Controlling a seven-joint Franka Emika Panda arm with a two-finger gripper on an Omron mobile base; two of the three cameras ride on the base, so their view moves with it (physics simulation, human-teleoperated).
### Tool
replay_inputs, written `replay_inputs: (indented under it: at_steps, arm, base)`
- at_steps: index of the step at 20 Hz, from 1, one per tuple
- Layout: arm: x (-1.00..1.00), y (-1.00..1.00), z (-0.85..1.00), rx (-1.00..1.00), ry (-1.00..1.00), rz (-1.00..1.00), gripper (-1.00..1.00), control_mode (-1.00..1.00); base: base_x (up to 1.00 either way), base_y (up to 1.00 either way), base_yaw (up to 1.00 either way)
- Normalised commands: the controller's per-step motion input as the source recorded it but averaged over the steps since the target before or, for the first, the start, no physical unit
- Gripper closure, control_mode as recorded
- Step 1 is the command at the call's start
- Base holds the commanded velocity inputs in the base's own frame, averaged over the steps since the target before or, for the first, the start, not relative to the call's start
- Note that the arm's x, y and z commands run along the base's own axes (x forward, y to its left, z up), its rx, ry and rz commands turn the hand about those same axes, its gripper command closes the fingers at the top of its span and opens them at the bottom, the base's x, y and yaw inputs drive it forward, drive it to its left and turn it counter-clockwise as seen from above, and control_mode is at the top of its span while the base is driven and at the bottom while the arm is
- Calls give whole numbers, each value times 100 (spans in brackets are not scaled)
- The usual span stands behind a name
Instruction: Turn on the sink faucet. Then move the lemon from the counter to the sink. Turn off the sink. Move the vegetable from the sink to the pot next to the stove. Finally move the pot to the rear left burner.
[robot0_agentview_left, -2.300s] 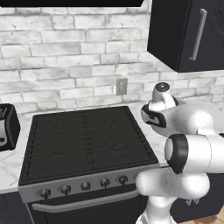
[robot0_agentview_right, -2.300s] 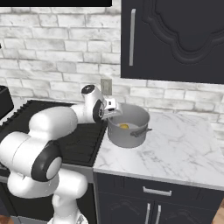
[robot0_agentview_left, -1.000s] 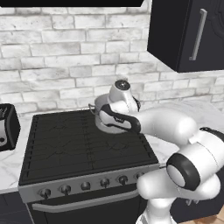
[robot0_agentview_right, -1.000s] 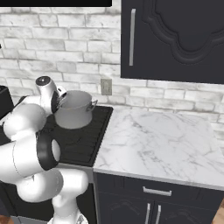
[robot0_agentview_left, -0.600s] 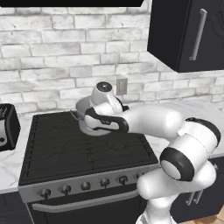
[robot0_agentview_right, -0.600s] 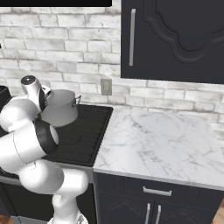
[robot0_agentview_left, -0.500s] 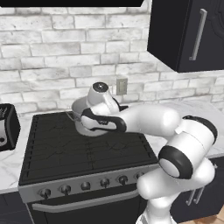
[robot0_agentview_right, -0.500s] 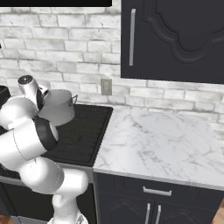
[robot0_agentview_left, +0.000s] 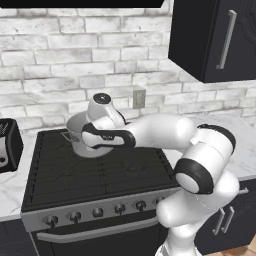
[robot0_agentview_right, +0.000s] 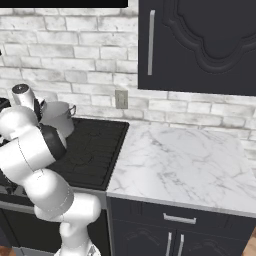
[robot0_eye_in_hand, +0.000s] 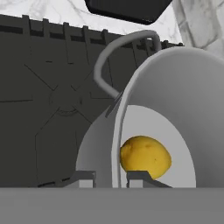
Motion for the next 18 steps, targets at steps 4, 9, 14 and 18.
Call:
replay_inputs:
  at_steps: [4, 9, 14, 18]
  arm:
    - [19, 0, 0, 0, 1, 0, 100, -100]
    - [29, 6, 0, 0, 2, 0, 100, -100]
    - [25, 15, -5, 0, 0, 0, 100, -100]
    - [18, 28, -11, 0, 0, 0, 100, -100]
  base:
    - [0, 0, 0]
    - [0, 0, 0]
    - [0, 0, 0]
    - [0, 0, 0]
